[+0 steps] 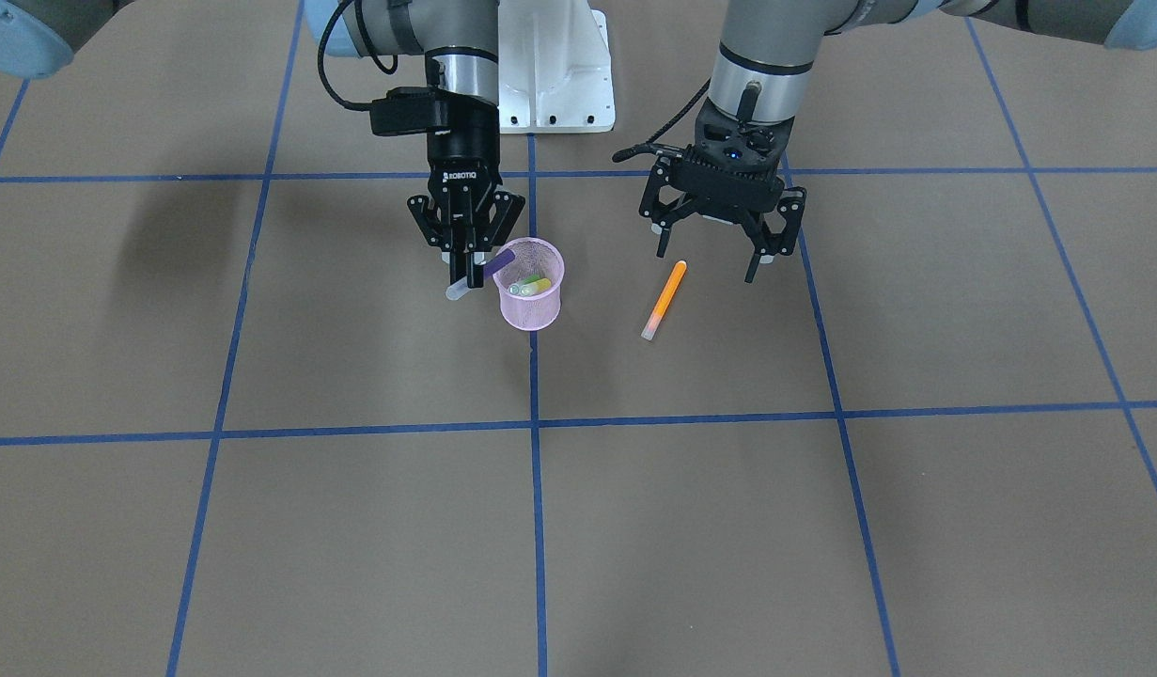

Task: Collect pens into pen holder
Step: 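Lift the purple marker with the right gripper and carry it over the cup, then open the right gripper to drop the purple marker into the cup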

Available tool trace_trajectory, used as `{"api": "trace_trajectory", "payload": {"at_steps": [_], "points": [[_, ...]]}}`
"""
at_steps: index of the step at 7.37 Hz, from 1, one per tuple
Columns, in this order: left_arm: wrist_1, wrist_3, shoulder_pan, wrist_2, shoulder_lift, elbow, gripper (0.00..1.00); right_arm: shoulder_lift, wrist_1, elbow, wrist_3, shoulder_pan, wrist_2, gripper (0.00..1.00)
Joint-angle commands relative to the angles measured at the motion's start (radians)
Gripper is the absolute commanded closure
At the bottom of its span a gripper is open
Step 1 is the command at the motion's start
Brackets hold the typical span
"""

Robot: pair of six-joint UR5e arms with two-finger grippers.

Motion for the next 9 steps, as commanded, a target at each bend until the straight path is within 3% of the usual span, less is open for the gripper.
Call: {"api": "trace_trajectory", "payload": {"at_steps": [1, 2, 4, 6, 7, 9], "points": [[0.000, 0.000, 0.001, 0.000, 0.000, 0.004, 0.00, 0.001, -0.001, -0.032, 0.002, -0.057, -0.062, 1.00], [0.000, 0.000, 0.002, 0.000, 0.000, 0.004, 0.00, 0.000, -0.001, -0.033, 0.000, -0.063, -0.067, 0.91], [0.000, 0.000, 0.002, 0.000, 0.000, 0.004, 0.00, 0.000, -0.001, -0.046, -0.013, -0.063, -0.067, 0.03], [-0.002, 0.000, 0.002, 0.000, 0.003, 0.004, 0.00, 0.004, 0.001, -0.037, -0.015, -0.043, -0.053, 0.01], [-0.002, -0.002, 0.002, 0.000, 0.006, 0.007, 0.00, 0.010, 0.001, -0.026, -0.018, -0.004, 0.032, 0.01], [-0.002, 0.002, 0.029, 0.002, 0.010, 0.037, 0.00, 0.006, -0.001, -0.014, -0.113, 0.140, 0.309, 0.01]]}}
